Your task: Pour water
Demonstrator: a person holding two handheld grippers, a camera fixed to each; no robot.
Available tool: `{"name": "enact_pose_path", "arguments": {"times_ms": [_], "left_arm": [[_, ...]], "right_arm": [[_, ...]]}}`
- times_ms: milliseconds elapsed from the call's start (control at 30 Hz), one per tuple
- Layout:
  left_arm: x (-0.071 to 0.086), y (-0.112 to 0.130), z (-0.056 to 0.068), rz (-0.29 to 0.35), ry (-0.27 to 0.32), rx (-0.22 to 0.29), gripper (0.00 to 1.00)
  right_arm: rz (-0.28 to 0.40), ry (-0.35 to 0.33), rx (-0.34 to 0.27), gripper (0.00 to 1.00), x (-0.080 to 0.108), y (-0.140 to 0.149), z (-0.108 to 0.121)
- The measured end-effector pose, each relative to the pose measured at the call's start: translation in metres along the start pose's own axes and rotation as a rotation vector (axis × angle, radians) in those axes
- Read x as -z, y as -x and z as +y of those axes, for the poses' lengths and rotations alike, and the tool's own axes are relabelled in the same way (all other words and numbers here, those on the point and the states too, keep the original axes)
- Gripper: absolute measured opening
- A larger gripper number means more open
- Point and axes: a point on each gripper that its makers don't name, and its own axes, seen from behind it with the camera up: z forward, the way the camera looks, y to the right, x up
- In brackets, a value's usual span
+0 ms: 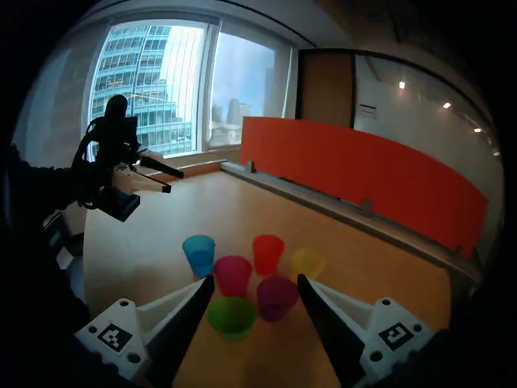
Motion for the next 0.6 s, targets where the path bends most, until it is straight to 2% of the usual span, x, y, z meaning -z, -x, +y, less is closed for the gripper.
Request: {"name": "enact_pose_path", "arguments": {"times_ms": [267,600], "left_arm": [[-0.013,0.031,0.006,-0.062,0.017,-0.017,0.9],[-0.022,0.066,0.022,-0.135,0.068,-0.033,0.9]], "right_arm": [[-0.061,0.005,-0.008,0.99,-0.012,0.037,-0.001],[-0.113,0.003,-0.027,0.99,-0.021,0.077,-0.003]]}}
